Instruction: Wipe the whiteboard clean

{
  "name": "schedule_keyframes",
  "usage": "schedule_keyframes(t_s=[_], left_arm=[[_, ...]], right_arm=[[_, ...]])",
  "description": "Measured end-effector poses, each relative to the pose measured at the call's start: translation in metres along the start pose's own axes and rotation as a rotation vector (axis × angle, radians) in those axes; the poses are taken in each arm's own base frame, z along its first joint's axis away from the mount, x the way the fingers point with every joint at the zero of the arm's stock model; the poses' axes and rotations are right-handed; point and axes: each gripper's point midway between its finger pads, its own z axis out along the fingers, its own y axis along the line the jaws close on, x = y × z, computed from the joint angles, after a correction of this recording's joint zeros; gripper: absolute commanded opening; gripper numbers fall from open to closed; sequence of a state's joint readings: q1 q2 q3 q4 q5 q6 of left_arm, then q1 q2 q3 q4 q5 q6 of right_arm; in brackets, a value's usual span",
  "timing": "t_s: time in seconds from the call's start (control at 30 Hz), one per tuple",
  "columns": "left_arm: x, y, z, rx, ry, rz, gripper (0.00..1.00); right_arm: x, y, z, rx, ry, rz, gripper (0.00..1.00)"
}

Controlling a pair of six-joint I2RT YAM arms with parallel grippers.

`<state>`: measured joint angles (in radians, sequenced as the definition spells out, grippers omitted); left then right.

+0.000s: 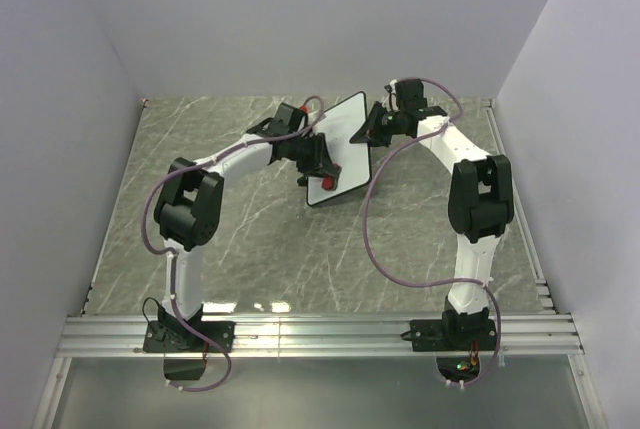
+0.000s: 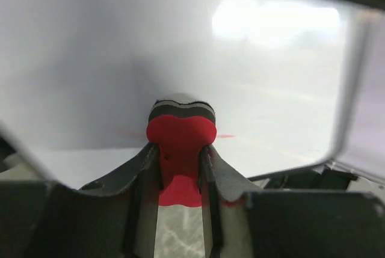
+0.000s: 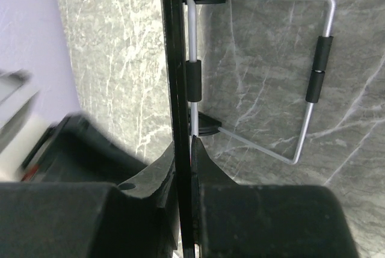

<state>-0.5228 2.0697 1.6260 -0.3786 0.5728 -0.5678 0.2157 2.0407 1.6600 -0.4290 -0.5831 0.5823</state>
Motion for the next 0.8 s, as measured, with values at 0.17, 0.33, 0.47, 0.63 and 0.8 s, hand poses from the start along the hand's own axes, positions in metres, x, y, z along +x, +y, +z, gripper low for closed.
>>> schedule_keyframes(t_s=[0.17,0.33,0.47,0.63,0.8], left_arm=[[0.011,0.057,-0.007,-0.084,0.002,-0.093,0.0],[0.013,0.065,-0.008,-0.097,0.0,-0.107,0.0],[0.012,0.062,-0.009,-0.111,0.006,-0.106,0.0],[0.01,0.047,-0.006,-0.155,0.035,-0.093,0.0],[0.003,-0.012,0.001,-0.089,0.03,0.001,0.0]], right_arm=[[0.0,0.003,0.0,-0.003,-0.002,-0.006,0.0],[0.0,0.004,0.0,-0.002,-0.005,-0.005,0.0],[0.0,0.004,0.0,-0.001,-0.006,-0.003,0.0],[0.0,0.003,0.0,0.0,-0.007,-0.003,0.0],[0.0,0.004,0.0,-0.002,-0.006,-0.005,0.0]])
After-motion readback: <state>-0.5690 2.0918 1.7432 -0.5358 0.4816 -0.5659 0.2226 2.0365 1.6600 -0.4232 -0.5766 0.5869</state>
